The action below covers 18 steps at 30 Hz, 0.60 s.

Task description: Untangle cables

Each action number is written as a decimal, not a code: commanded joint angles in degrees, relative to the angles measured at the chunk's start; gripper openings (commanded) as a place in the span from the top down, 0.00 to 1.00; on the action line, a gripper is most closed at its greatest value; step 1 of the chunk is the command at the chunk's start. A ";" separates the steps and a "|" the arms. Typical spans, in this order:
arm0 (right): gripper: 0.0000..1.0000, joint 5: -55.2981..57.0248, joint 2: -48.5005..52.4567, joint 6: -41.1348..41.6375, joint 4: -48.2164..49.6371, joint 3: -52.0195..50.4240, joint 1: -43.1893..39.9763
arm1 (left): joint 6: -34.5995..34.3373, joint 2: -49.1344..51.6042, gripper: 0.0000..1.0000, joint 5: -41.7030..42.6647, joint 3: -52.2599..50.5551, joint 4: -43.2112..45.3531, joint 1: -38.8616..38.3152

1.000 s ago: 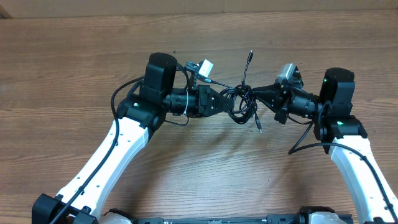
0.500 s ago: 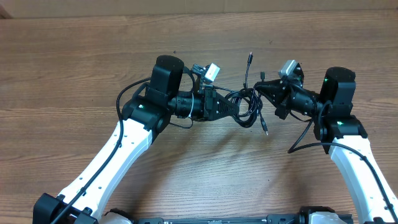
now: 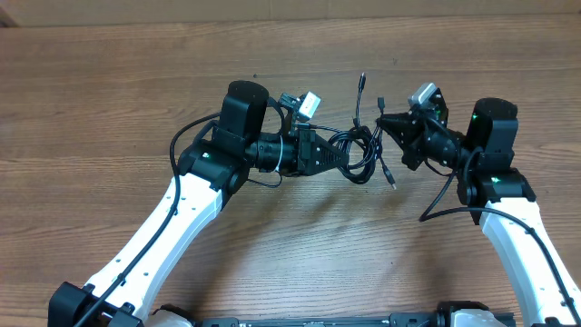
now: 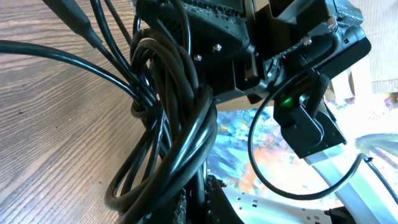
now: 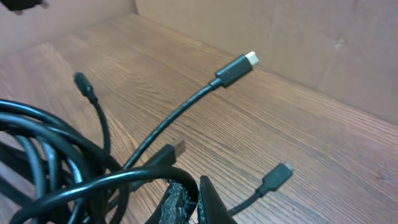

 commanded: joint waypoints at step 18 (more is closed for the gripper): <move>0.96 12.85 -0.35 11.06 2.36 0.76 -0.55 | 0.33 -1.55 0.96 -9.77 0.92 -8.22 -1.11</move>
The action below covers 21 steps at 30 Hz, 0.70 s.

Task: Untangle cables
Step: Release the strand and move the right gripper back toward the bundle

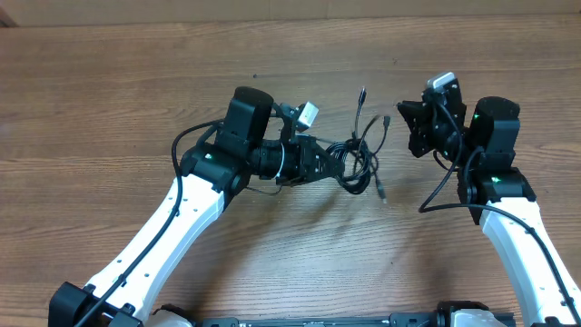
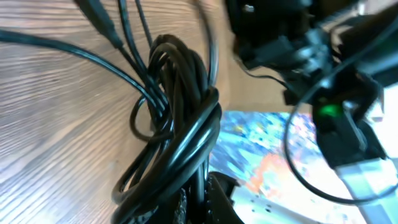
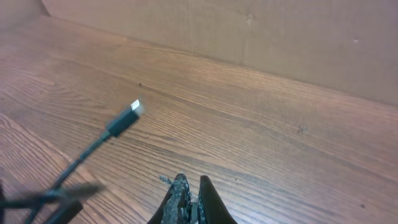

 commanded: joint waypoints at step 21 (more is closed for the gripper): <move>0.92 -14.29 -15.13 32.83 -10.97 0.76 -0.39 | 7.80 -1.55 0.96 24.70 0.92 14.58 13.51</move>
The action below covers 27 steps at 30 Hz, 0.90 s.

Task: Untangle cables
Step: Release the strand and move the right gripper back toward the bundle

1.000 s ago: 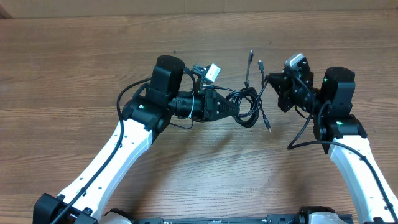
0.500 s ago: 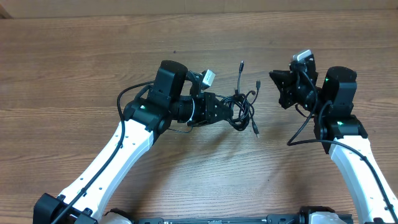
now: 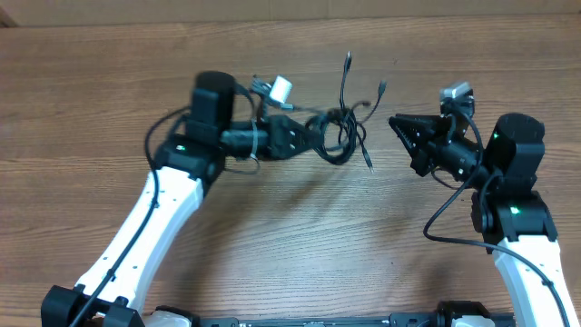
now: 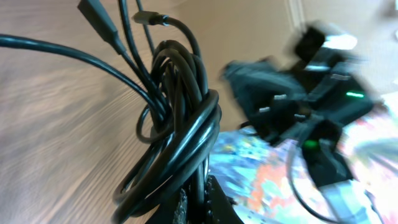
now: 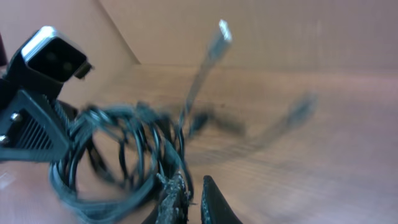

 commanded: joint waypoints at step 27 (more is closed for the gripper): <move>0.50 -9.57 -1.44 17.64 -1.97 0.76 2.21 | 2.25 -1.55 0.96 15.13 0.92 11.80 2.97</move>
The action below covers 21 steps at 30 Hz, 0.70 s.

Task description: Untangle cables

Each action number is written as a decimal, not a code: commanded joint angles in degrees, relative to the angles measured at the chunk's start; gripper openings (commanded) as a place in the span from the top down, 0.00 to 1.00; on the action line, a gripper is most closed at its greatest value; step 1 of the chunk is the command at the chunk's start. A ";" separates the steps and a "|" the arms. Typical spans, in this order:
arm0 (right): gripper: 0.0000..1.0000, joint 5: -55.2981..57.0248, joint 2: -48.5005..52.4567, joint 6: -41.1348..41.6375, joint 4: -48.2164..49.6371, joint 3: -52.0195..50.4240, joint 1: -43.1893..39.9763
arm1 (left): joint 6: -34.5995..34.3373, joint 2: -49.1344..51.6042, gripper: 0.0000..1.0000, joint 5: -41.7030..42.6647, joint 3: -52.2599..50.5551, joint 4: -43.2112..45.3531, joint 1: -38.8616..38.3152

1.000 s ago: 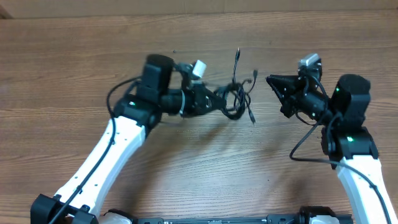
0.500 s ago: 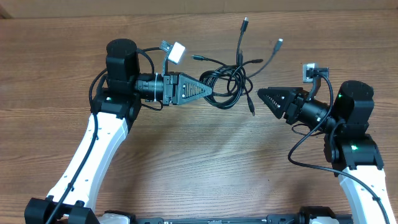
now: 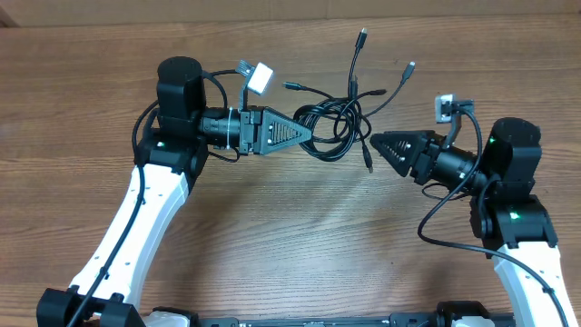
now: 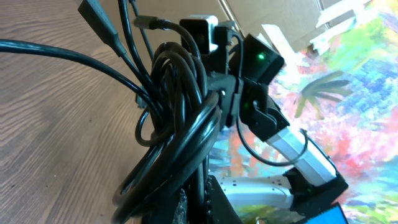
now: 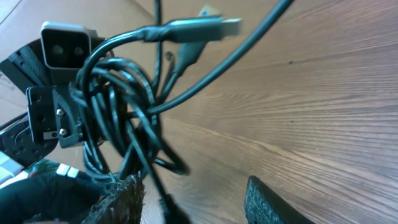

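Observation:
A knotted bundle of black cables [image 3: 338, 127] hangs above the wooden table [image 3: 290, 254], and my left gripper [image 3: 307, 134] is shut on its left side. In the left wrist view the coils [image 4: 180, 124] rise straight out of the left gripper [image 4: 199, 208]. Loose ends with plugs stick out toward the back [image 3: 362, 34] and the right [image 3: 411, 65]. My right gripper [image 3: 375, 144] stands open just right of the bundle, pointing at it. In the right wrist view a dangling end [image 5: 163, 200] hangs between the fingers [image 5: 121, 199], untouched, with the right gripper [image 5: 193, 208] open wide.
A cardboard wall runs along the table's far edge [image 3: 290, 9]. My right arm [image 4: 267, 106] shows behind the bundle in the left wrist view. Both arms' own black leads loop beside their wrists [image 3: 436, 204].
My right gripper was shut; it is now open and sits closer to the bundle, around a dangling end. The left gripper still holds the bundle in about the same spot.
Both grippers met at the bundle, the left shut on it and the right shut beside it. The right then stood turned away, apart from the cables. Then the left held the bundle farther back, the right shut and facing it. Now the right is open at the bundle.

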 commanded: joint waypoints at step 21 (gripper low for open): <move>0.50 6.64 5.42 -1.90 -0.42 0.76 0.50 | -0.48 -1.55 0.96 -1.62 0.92 0.44 -5.46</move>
